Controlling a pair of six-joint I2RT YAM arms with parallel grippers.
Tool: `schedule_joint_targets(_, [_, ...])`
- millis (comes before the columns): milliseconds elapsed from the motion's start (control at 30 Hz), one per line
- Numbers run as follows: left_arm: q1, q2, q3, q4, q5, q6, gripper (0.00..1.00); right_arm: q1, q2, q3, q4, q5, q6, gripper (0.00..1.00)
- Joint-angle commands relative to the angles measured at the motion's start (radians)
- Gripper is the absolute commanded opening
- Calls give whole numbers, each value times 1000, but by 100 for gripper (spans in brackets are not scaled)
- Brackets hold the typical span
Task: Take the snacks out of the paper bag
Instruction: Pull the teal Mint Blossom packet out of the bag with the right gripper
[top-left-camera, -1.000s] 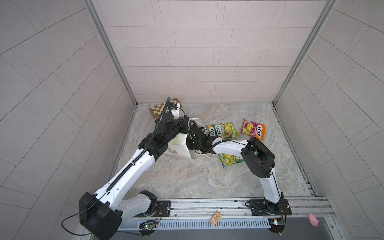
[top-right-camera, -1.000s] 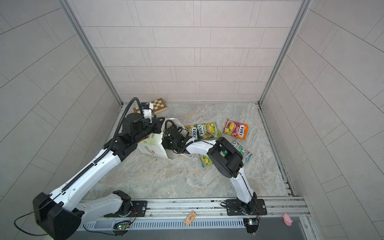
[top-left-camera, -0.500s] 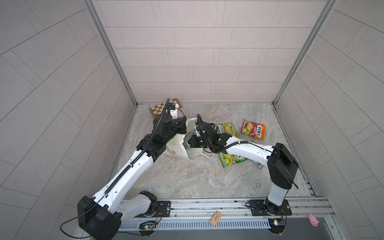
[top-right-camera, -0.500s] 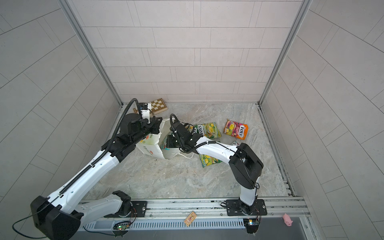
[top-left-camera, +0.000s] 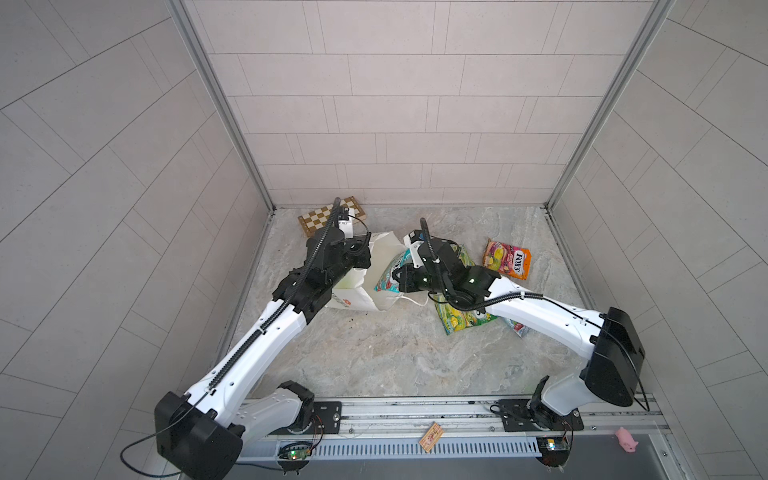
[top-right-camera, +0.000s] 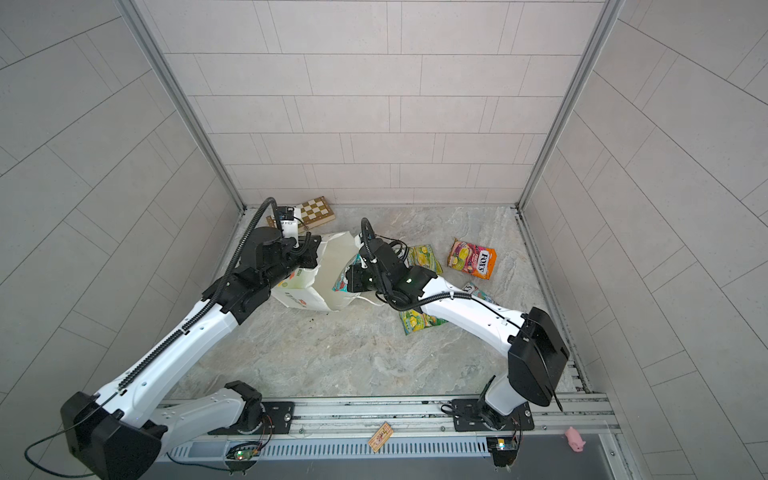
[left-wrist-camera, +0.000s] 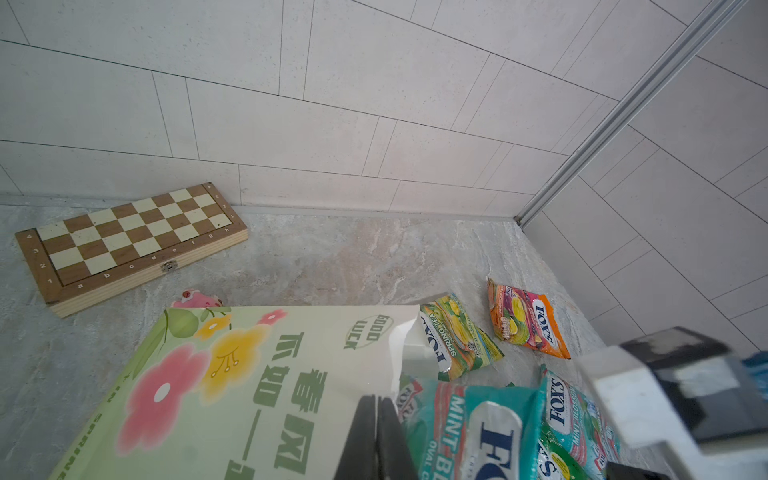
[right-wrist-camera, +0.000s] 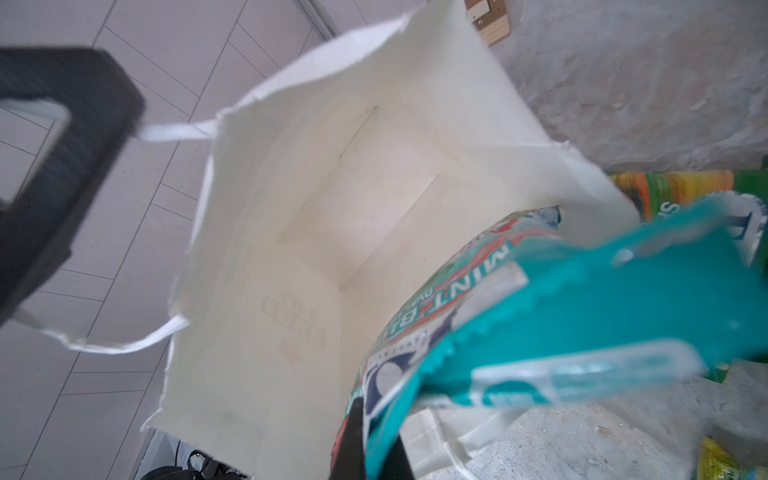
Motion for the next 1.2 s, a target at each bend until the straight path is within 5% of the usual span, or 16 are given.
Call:
schedule_joint_targets(0, [5,-18,24,-13,-29,14,0,-2,-83,39,-5,5,-47,0])
schedule_joint_targets(300, [19,-39,25,-20,-33,31,0,-48,-263,56,-122,70,-101,0])
schedule_joint_targets(533, [30,-63,21,-20,-6,43,0,-199,-385,-6,-230,101,-110,0])
schedule_joint_targets(767, [44,-94,18,-19,-17,12,0,-371,-435,-129,-285,-19,-118,0])
schedule_joint_targets(1167, [60,-144,-21,24,-11,7,0,-367,-320,-251,-216,-225,-163,0])
